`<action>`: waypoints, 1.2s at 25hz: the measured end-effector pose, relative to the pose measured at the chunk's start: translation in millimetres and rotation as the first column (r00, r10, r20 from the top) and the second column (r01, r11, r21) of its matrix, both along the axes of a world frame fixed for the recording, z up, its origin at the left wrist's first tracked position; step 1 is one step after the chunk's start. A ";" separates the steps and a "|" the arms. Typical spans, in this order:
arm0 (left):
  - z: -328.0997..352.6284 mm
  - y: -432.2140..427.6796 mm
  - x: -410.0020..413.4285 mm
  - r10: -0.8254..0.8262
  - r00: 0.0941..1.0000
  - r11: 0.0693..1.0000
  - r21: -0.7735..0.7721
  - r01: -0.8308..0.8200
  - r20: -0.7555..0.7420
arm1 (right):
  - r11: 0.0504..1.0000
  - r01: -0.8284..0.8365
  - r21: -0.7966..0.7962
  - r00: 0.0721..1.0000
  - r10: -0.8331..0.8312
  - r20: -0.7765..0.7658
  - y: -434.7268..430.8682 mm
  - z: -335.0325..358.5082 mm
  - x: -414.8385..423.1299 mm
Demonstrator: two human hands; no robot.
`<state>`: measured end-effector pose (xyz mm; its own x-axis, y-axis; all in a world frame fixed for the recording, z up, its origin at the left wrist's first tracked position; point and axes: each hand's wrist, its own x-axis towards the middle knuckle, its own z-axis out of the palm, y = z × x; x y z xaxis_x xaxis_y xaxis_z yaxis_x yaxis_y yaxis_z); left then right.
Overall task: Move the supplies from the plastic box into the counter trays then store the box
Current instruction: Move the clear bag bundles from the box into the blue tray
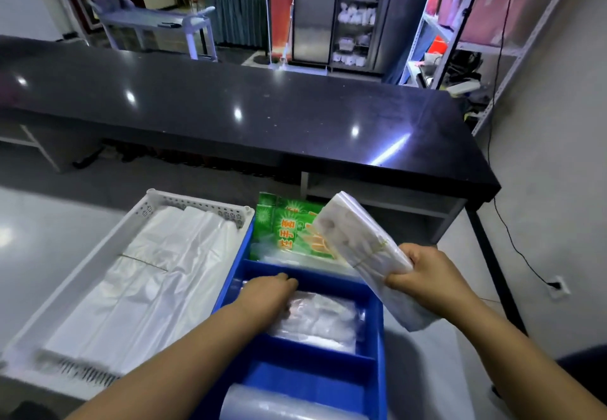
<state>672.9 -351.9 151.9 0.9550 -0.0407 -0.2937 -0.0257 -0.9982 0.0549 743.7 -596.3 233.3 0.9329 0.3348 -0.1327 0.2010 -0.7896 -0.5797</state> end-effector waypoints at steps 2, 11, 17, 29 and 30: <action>0.1 0.1 -1.1 -0.040 0.999 0.997 0.060 0.039 0.015 | 1.000 0.019 0.008 1.000 -0.019 -0.006 2.4 1.4 -1.3; -1.4 13.7 -19.0 -0.035 0.999 0.996 -0.079 0.037 0.020 | 0.997 -0.035 -0.062 0.999 0.035 0.001 45.2 6.1 -2.3; 14.0 20.1 -60.5 -0.178 0.960 0.983 0.000 0.182 0.216 | 0.864 -0.284 -0.417 0.937 0.342 0.071 79.9 -8.9 -6.7; 10.6 19.6 -75.3 -0.230 0.961 0.971 -0.024 0.236 0.154 | 0.836 -0.509 -0.204 0.816 0.393 -0.423 99.4 -54.8 -1.0; 9.7 20.5 -74.3 -0.214 0.960 0.976 -0.008 0.219 0.180 | 0.836 -0.516 -0.188 0.807 0.400 -0.436 99.2 -54.7 -0.4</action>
